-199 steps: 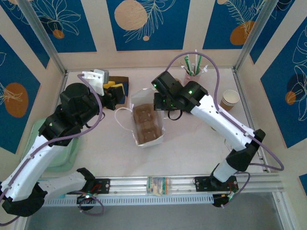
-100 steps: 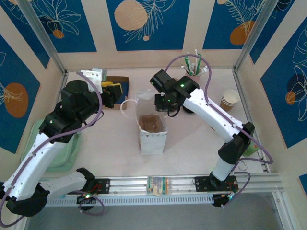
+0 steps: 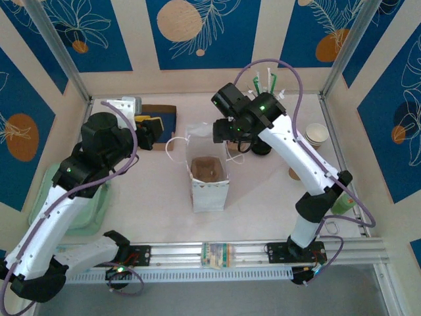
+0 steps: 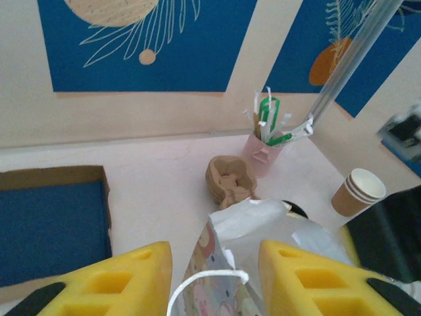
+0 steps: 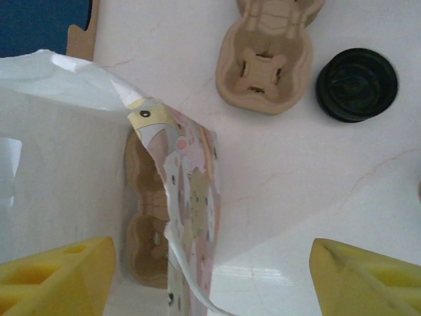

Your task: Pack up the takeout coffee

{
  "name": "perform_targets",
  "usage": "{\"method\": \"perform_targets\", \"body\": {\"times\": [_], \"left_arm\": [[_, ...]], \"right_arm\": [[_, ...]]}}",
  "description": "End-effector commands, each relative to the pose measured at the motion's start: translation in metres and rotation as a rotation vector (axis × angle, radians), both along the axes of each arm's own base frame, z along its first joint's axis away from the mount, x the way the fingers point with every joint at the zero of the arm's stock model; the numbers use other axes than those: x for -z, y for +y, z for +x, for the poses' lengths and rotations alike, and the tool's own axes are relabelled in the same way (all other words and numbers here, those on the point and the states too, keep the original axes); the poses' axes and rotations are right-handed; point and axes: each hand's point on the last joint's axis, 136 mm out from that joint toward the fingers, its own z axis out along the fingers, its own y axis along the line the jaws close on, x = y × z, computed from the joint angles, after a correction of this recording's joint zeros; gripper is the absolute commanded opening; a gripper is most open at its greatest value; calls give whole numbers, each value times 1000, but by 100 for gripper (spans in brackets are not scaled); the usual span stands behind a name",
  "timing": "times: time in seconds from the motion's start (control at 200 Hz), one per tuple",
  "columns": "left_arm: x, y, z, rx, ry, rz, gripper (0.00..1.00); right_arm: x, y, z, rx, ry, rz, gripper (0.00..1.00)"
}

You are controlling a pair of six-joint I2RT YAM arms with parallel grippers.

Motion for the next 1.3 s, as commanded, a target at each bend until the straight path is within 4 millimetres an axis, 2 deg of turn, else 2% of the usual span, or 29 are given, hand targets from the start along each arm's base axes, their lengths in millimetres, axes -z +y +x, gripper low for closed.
{"method": "perform_targets", "body": {"times": [0.0,0.095,0.2,0.345,0.395,0.42,0.555,0.68,0.765,0.936,1.191,1.296], "left_arm": [[12,3,1,-3,39,-35,41],[28,3,5,-2,85,-45,40],[48,0,7,4,135,-53,40],[69,-2,8,10,181,-50,41],[73,-2,8,11,189,-47,41],[76,-2,8,12,193,-44,41],[84,-2,10,14,205,-42,41],[91,-7,13,28,218,-61,41],[97,-9,15,33,229,-68,41],[104,-11,17,38,245,-73,41],[110,-11,17,35,262,-86,41],[111,-9,16,28,263,-84,41]], "right_arm": [[-17,-32,-10,29,-16,-70,79],[-24,-56,-8,89,-31,-81,82],[-20,-90,-1,183,-22,-82,83],[1,-139,2,345,20,-32,85],[6,-151,1,392,21,10,90],[9,-157,0,415,23,40,100],[29,-188,-3,550,41,182,99],[52,-228,-11,691,69,141,99],[70,-246,-17,790,99,142,99],[99,-254,-18,887,174,193,99],[136,-258,3,909,257,183,100],[146,-263,4,925,275,142,100]]}}
